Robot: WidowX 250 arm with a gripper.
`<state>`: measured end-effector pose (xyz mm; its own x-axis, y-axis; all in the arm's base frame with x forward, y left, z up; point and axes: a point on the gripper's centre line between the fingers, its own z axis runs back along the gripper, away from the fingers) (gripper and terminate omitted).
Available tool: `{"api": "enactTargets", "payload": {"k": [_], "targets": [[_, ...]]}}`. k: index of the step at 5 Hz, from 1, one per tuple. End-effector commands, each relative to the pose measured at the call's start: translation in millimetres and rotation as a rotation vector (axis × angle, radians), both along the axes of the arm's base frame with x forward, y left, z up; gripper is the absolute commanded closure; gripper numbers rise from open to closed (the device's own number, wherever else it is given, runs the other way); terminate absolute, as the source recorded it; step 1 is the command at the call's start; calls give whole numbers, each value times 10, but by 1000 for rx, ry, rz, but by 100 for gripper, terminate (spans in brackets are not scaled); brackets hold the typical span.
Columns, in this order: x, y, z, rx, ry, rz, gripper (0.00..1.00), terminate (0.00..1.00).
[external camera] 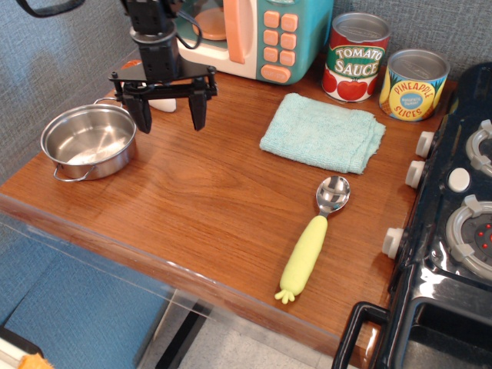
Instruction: Place the metal pot to the left of the spoon.
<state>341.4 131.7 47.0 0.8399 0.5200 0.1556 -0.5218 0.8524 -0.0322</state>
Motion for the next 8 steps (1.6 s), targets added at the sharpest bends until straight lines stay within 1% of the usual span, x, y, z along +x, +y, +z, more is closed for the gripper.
{"api": "enactTargets", "payload": {"k": [1, 2, 3, 4, 5, 6, 7, 8], "targets": [[-74, 294, 111, 31, -20, 27, 0, 0], [-139, 350, 72, 34, -3, 47, 0, 0], [-200, 367, -157, 33, 77, 76, 0, 0], [-250, 368, -269, 24, 111, 104, 0, 0], [-262, 358, -297, 34, 118, 107, 100, 0], [-260, 326, -254, 45, 107, 92, 100, 0], [-282, 302, -207, 65, 99, 105, 100, 0], [-350, 207, 76, 168, 85, 179, 100, 0]]}}
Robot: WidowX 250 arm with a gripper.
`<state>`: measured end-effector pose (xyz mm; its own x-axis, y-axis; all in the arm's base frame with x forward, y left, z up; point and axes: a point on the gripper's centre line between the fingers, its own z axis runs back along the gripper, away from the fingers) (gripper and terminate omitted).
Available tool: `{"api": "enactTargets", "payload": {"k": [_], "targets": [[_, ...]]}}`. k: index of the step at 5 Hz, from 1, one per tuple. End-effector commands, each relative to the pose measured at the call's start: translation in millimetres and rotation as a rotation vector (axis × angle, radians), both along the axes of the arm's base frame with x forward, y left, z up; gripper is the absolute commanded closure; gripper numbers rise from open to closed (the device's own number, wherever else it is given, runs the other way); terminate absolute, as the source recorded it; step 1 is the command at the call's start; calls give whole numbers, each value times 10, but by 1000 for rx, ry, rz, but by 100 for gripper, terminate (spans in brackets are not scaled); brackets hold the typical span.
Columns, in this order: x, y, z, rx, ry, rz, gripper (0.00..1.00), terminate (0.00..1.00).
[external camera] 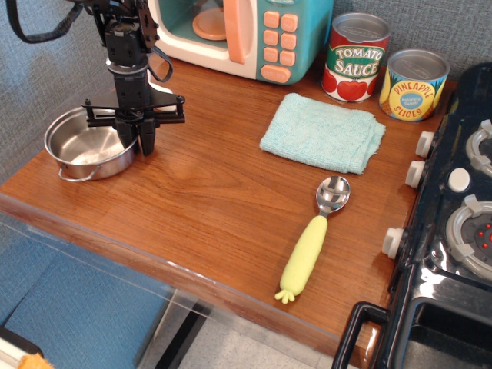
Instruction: Place the metal pot to the left of the spoon.
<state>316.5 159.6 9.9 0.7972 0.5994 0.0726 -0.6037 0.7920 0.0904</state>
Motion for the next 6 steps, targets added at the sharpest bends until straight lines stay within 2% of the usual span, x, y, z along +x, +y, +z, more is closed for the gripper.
{"api": "enactTargets", "payload": {"k": [1, 2, 3, 4, 6], "targets": [[-171, -384, 767, 225, -69, 80, 100, 0], [-127, -862, 742, 217, -91, -77, 100, 0], [-101, -1352, 493, 182, -68, -252, 100, 0], [-128, -1556, 294, 142, -39, -316, 100, 0], [-259, -1621, 191, 108, -21, -335, 100, 0]]}}
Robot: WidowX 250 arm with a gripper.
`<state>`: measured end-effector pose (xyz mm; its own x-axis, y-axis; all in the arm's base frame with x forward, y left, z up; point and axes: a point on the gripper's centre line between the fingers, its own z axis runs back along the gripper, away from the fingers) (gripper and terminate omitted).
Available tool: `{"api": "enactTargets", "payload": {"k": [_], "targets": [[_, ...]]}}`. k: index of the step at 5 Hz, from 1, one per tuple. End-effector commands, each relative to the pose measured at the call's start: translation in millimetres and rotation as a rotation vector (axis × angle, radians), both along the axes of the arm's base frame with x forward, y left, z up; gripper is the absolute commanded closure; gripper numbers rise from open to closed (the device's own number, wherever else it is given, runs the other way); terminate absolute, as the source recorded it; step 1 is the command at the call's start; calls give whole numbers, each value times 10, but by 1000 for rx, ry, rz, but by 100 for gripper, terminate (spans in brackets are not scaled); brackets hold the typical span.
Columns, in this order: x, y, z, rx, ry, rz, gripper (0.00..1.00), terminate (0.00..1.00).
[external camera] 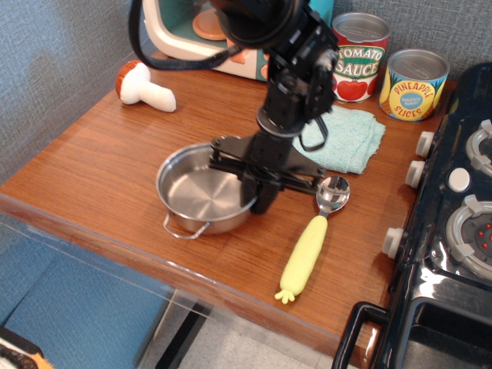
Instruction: Place the metal pot to the left of the spoon.
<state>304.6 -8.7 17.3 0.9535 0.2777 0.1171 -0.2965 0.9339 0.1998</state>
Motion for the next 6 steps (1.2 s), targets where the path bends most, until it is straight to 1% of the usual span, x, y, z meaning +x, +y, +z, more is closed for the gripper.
{"api": "enactTargets", "payload": {"k": [1, 2, 3, 4, 5, 6], "targets": [[-148, 82, 151, -45, -38, 13, 0, 0], [-147, 80, 231, -63, -58, 16, 0, 0], [-139, 70, 374, -86, -92, 24, 0, 0], [-148, 53, 563, -123, -135, 21, 0, 0], [-145, 37, 638, -146, -148, 10, 0, 0], [-116, 39, 550, -80, -151, -6, 0, 0]]}}
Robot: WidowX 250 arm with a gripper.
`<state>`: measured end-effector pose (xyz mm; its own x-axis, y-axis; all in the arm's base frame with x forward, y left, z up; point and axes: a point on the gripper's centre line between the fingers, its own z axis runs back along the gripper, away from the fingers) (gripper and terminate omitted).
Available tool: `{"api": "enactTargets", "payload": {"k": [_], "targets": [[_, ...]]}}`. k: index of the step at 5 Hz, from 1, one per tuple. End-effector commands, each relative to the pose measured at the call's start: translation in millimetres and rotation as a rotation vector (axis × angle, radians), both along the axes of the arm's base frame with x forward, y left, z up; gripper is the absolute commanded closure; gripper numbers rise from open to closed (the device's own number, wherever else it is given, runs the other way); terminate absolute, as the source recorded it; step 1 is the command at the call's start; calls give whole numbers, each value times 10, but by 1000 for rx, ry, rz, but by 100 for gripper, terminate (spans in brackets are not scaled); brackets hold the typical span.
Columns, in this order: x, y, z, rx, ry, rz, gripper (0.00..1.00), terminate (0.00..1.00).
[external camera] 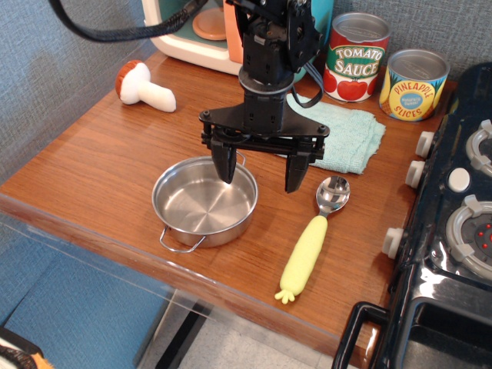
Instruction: Place the metal pot to the left of the spoon.
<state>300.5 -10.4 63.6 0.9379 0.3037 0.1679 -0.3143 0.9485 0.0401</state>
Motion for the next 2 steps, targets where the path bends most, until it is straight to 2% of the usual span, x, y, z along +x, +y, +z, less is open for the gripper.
{"api": "enactTargets", "payload": {"k": [1, 2], "targets": [[-75, 56, 87, 58, -55, -6, 0, 0], [-75, 56, 87, 58, -55, -6, 0, 100]]}}
